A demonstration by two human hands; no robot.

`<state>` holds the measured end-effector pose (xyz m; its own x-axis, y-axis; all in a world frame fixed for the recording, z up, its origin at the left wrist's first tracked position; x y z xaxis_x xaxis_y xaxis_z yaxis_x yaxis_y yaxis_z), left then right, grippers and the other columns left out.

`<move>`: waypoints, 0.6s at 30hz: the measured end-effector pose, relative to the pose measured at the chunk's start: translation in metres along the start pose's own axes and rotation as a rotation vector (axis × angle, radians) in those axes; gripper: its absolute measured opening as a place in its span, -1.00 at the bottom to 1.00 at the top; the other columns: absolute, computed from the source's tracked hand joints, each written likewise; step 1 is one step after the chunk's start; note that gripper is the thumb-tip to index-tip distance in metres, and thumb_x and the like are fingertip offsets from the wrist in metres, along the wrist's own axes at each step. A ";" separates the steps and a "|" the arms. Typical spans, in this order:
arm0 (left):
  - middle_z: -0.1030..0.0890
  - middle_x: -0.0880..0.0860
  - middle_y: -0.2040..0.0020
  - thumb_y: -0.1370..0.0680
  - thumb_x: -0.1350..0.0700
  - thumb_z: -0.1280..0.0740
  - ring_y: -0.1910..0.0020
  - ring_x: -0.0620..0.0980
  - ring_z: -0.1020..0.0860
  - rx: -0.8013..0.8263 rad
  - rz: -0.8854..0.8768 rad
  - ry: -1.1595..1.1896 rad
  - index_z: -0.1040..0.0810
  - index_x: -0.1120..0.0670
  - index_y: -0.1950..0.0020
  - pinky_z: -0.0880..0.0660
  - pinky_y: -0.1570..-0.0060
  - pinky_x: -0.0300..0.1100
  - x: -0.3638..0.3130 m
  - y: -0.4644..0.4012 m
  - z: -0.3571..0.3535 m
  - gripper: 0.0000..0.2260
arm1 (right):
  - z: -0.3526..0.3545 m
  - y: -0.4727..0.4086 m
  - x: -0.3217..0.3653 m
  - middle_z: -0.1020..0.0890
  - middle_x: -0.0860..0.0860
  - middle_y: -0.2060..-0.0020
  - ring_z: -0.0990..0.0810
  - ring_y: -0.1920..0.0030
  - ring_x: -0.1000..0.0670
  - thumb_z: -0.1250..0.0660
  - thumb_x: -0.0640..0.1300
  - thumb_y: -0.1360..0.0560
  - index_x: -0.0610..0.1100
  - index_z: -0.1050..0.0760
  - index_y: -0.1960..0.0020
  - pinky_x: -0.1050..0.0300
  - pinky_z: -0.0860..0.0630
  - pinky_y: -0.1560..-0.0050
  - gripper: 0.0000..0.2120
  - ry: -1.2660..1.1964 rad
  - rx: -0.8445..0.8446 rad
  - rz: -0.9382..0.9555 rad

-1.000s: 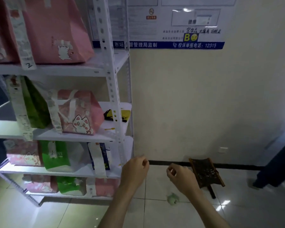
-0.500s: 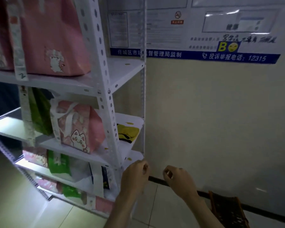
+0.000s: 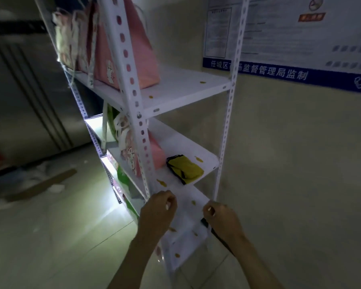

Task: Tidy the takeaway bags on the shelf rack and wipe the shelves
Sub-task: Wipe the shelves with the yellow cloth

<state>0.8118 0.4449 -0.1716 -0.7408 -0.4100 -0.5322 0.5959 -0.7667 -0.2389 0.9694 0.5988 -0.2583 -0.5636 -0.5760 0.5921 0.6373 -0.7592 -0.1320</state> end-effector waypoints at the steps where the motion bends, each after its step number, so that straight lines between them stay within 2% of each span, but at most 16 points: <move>1: -0.60 -0.11 0.13 -0.61 0.04 -0.32 0.10 -0.12 -0.56 -0.035 0.023 0.004 -0.55 -0.05 0.09 -0.47 0.15 -0.20 0.004 0.000 0.009 -0.92 | -0.001 -0.010 0.005 -0.61 -0.03 0.38 -0.57 0.38 -0.08 -0.19 0.02 -0.54 -0.08 -0.50 0.20 -0.06 -0.56 0.34 -0.75 0.006 -0.013 0.035; 5: -0.63 -0.16 0.12 -0.59 0.04 -0.37 0.12 -0.18 -0.58 -0.163 0.122 0.011 -0.60 -0.05 0.08 -0.42 0.20 -0.35 0.022 -0.002 0.040 -0.94 | -0.015 -0.051 0.031 -0.61 0.03 0.36 -0.58 0.36 0.04 -0.22 0.07 -0.58 0.00 -0.48 0.17 -0.01 -0.58 0.33 -0.79 0.009 0.014 0.114; 7: -0.64 -0.18 0.16 -0.54 0.01 -0.43 0.17 -0.20 -0.59 -0.231 0.155 0.051 -0.59 -0.08 0.12 -0.46 0.19 -0.29 0.035 -0.007 0.053 -0.93 | -0.021 -0.070 0.045 -0.63 0.06 0.31 -0.59 0.31 0.06 -0.24 0.06 -0.60 0.00 -0.51 0.13 0.08 -0.55 0.30 -0.80 -0.034 0.036 0.151; 9: -0.62 -0.18 0.22 -0.48 -0.09 -0.49 0.21 -0.21 -0.59 -0.289 0.182 0.106 -0.53 -0.08 0.17 -0.48 0.20 -0.29 0.047 -0.015 0.063 -0.81 | -0.028 -0.090 0.057 -0.63 0.05 0.27 -0.58 0.26 0.05 -0.27 -0.02 -0.61 -0.06 -0.55 0.10 0.11 -0.51 0.26 -0.83 -0.072 0.054 0.183; 11: -0.60 -0.16 0.22 -0.44 -0.14 -0.54 0.19 -0.21 -0.58 -0.367 0.203 0.182 -0.48 -0.04 0.14 -0.44 0.23 -0.39 0.052 -0.026 0.076 -0.71 | -0.032 -0.111 0.069 -0.61 0.04 0.27 -0.57 0.24 0.05 -0.30 -0.14 -0.59 -0.10 -0.55 0.15 0.11 -0.51 0.26 -0.85 -0.126 0.044 0.222; 13: -0.60 -0.12 0.15 -0.43 -0.12 -0.57 0.15 -0.18 -0.59 -0.403 0.223 0.359 -0.46 0.00 0.05 -0.50 0.24 -0.38 0.052 -0.042 0.084 -0.65 | -0.030 -0.130 0.084 -0.49 0.14 0.37 -0.47 0.33 0.13 -0.30 -0.24 -0.55 0.05 -0.44 0.31 0.21 -0.40 0.38 -0.69 -0.126 -0.020 0.293; 14: -0.61 -0.10 0.10 -0.43 -0.08 -0.57 0.14 -0.16 -0.61 -0.395 0.242 0.476 -0.46 0.01 -0.01 -0.55 0.24 -0.35 0.052 -0.051 0.086 -0.63 | -0.030 -0.139 0.089 -0.41 0.18 0.41 -0.39 0.37 0.16 -0.29 -0.29 -0.52 0.12 -0.34 0.36 0.27 -0.31 0.39 -0.60 -0.104 -0.064 0.338; 15: -0.63 -0.10 0.06 -0.43 -0.05 -0.58 0.11 -0.16 -0.63 -0.376 0.237 0.577 -0.46 0.02 -0.07 -0.57 0.22 -0.33 0.050 -0.060 0.087 -0.62 | -0.033 -0.149 0.090 -0.40 0.19 0.40 -0.36 0.36 0.16 -0.29 -0.32 -0.49 0.12 -0.33 0.37 0.27 -0.29 0.37 -0.58 -0.065 -0.090 0.362; 17: -0.64 -0.14 -0.03 -0.41 -0.06 -0.59 0.05 -0.22 -0.64 -0.344 0.179 0.654 -0.47 -0.06 -0.18 -0.58 0.16 -0.36 0.042 -0.077 0.090 -0.56 | -0.044 -0.168 0.083 -0.56 0.07 0.25 -0.43 0.23 0.07 -0.31 -0.29 -0.50 -0.02 -0.52 0.26 0.12 -0.42 0.30 -0.76 0.046 -0.106 0.360; 18: -0.64 -0.15 -0.04 -0.40 -0.06 -0.60 0.03 -0.22 -0.64 -0.331 0.148 0.669 -0.48 -0.13 -0.19 -0.58 0.15 -0.37 0.037 -0.085 0.093 -0.55 | -0.051 -0.176 0.078 -0.62 0.03 0.09 -0.47 0.11 0.03 -0.31 -0.24 -0.54 -0.06 -0.61 0.11 0.07 -0.51 0.19 -0.85 0.083 -0.101 0.361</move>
<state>0.7054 0.4487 -0.0954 -0.3630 -0.0296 -0.9313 0.8146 -0.4953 -0.3017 0.7862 0.6724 -0.2299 -0.3558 -0.8311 0.4273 0.7496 -0.5269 -0.4006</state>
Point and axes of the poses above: each hand's wrist, its own y-axis away from the middle knuckle, its own z-axis out of the back of the hand, x = y × z, the point moved 10 cm from there along -y, towards the middle knuckle
